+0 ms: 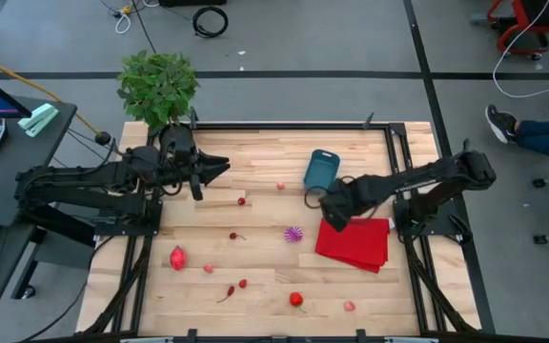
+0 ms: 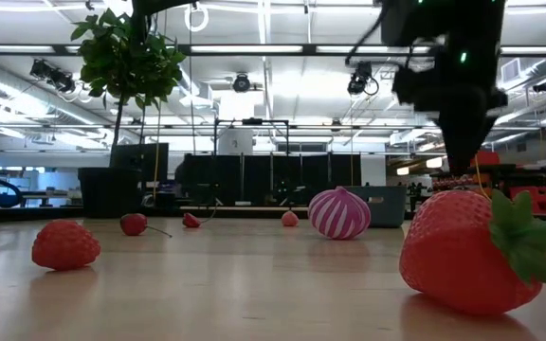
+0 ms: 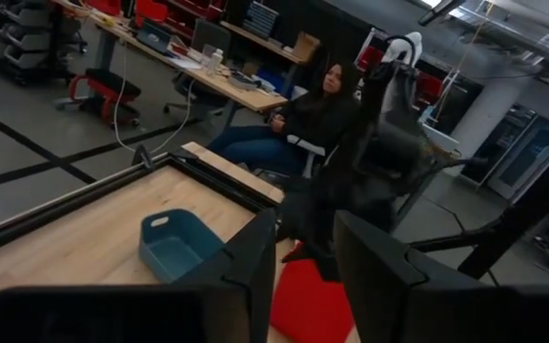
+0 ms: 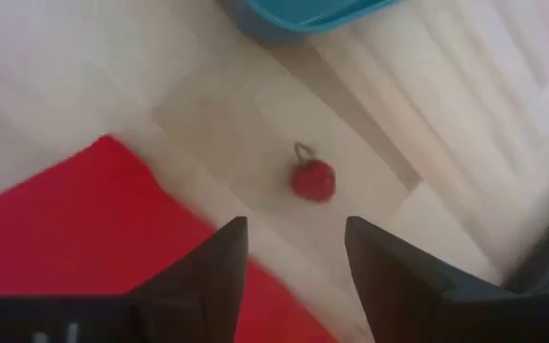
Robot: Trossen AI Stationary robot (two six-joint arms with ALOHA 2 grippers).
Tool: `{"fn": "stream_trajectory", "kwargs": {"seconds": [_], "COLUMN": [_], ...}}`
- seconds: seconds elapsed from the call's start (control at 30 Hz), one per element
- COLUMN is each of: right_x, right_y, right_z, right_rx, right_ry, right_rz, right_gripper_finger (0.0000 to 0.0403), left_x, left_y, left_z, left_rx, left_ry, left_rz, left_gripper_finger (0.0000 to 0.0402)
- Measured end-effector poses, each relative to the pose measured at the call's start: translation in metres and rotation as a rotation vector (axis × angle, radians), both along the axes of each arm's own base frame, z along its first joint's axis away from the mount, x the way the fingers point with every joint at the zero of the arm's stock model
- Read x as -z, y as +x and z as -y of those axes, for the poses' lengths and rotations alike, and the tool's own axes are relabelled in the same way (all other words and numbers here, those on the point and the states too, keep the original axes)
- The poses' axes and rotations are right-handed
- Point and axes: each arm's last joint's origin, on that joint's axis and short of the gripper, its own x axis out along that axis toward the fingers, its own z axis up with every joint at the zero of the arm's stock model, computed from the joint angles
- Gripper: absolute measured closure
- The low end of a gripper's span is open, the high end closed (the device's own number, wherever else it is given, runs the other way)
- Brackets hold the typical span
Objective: Pick and placing Produce into tupperware
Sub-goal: Put the berry into the bin
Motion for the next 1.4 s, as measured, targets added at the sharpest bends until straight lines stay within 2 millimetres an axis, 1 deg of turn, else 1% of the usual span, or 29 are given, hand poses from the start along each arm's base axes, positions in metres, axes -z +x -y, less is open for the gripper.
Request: {"fn": "stream_trajectory", "kwargs": {"seconds": [0.2, 0.37, 0.47, 0.63, 0.87, 0.93, 1.0, 1.07, 1.17, 1.2, 1.33, 1.4], "right_x": [0.026, 0.039, 0.046, 0.058, 0.059, 0.059, 0.059, 0.059, 0.059, 0.059, 0.059, 0.055], "right_y": [-0.001, -0.012, -0.016, -0.017, -0.014, -0.014, -0.014, -0.014, -0.014, -0.014, -0.014, -0.014], "right_z": [0.028, 0.041, 0.045, 0.050, 0.051, 0.051, 0.051, 0.051, 0.051, 0.051, 0.052, 0.052], "right_rx": [0.004, 0.036, 0.055, 0.069, 0.066, 0.058, 0.049, 0.048, 0.045, 0.044, 0.049, 0.077], "right_ry": [0.048, 0.074, 0.073, 0.068, 0.068, 0.058, 0.055, 0.054, 0.054, 0.052, 0.038, 0.028], "right_rz": [0.059, 0.013, 0.009, 0.078, 0.122, 0.119, 0.116, 0.116, 0.116, 0.115, 0.112, 0.115], "right_gripper_finger": [0.0221, 0.0223, 0.0223, 0.0232, 0.0260, 0.0273, 0.0293, 0.0324, 0.0382, 0.0391, 0.0393, 0.0397], "left_x": [0.000, 0.000, 0.000, 0.000, 0.000, 0.000, 0.000, 0.000, 0.000, 0.000, 0.000, 0.000], "left_y": [0.000, 0.000, 0.000, 0.000, 0.000, 0.000, 0.000, 0.000, 0.000, 0.000, 0.000, 0.000], "left_z": [0.000, 0.001, 0.001, 0.001, 0.001, 0.001, 0.001, 0.001, 0.001, 0.001, 0.000, 0.001], "left_rx": [0.001, 0.003, 0.003, 0.003, 0.003, 0.003, 0.003, 0.003, 0.003, 0.003, 0.002, 0.003], "left_ry": [-0.008, -0.033, -0.033, -0.028, -0.026, -0.026, -0.025, -0.025, -0.025, -0.025, -0.025, -0.025], "left_rz": [0.001, 0.007, 0.006, 0.005, 0.005, 0.004, 0.004, 0.004, 0.004, 0.004, 0.003, 0.004], "left_gripper_finger": [0.0288, 0.0290, 0.0292, 0.0290, 0.0291, 0.0291, 0.0293, 0.0295, 0.0296, 0.0296, 0.0297, 0.0299]}}
